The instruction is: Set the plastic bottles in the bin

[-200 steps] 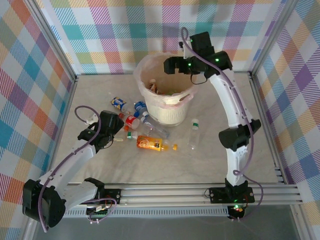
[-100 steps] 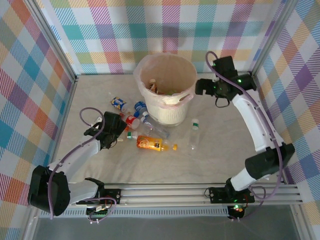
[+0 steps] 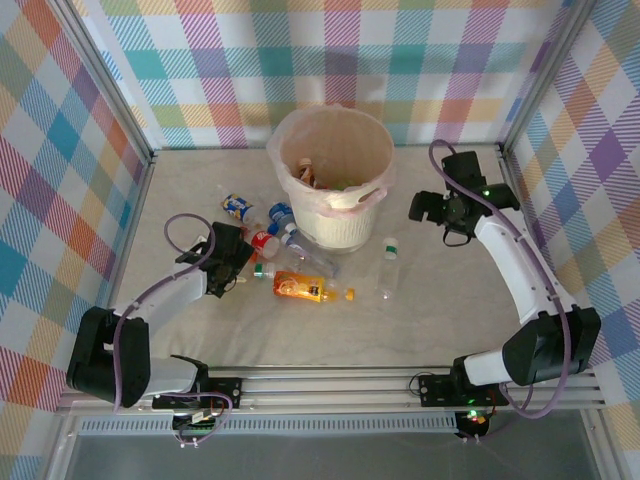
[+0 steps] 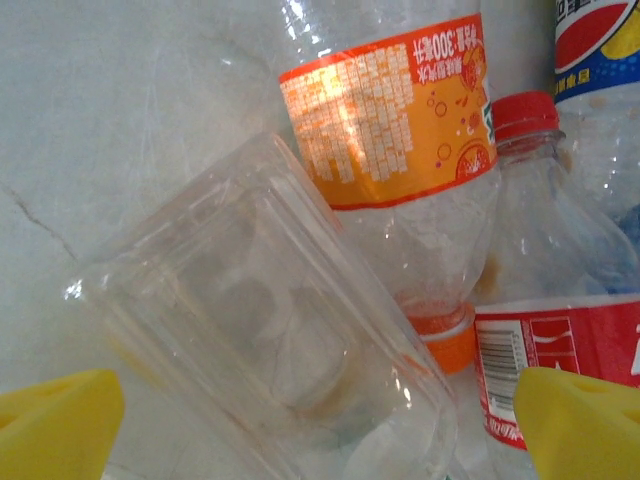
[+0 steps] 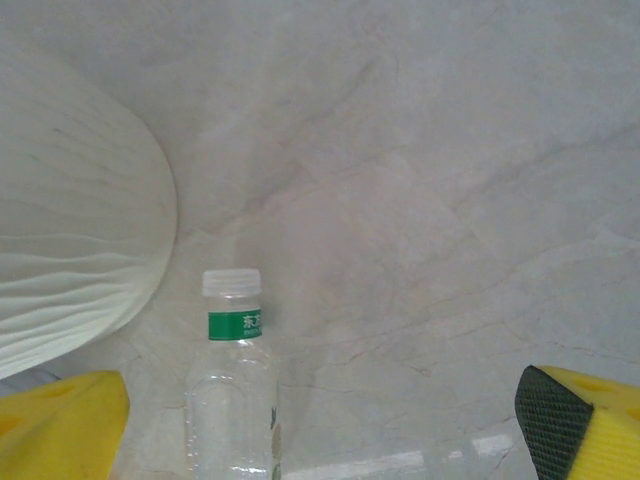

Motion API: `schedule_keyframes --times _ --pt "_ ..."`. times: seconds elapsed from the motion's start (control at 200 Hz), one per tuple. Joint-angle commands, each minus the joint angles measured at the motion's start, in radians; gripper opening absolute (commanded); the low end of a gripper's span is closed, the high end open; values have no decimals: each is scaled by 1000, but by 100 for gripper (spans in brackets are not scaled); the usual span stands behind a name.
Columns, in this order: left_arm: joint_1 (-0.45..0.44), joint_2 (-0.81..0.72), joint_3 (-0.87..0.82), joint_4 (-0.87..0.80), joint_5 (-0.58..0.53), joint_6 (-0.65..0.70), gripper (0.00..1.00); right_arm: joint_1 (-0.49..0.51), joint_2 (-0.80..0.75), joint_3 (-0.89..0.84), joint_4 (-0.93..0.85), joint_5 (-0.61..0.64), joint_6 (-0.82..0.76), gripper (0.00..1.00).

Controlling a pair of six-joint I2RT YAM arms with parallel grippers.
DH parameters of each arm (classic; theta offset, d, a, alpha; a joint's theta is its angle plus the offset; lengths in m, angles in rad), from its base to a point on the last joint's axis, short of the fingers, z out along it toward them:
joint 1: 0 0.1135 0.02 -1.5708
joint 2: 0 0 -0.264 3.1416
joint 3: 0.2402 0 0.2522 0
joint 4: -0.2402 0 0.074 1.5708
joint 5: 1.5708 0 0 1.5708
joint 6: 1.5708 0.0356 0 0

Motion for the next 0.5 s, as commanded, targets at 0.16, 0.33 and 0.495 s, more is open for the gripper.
schedule_keyframes --times 0.16,0.33,0.495 --pt "21 48 -35 40 20 -19 100 -8 -60 -88 88 -31 36 100" --pt "22 54 -56 46 24 -22 98 -10 -82 -111 94 -39 34 100" --pt "24 36 -76 24 8 -31 97 -10 -97 -123 93 -38 35 100"
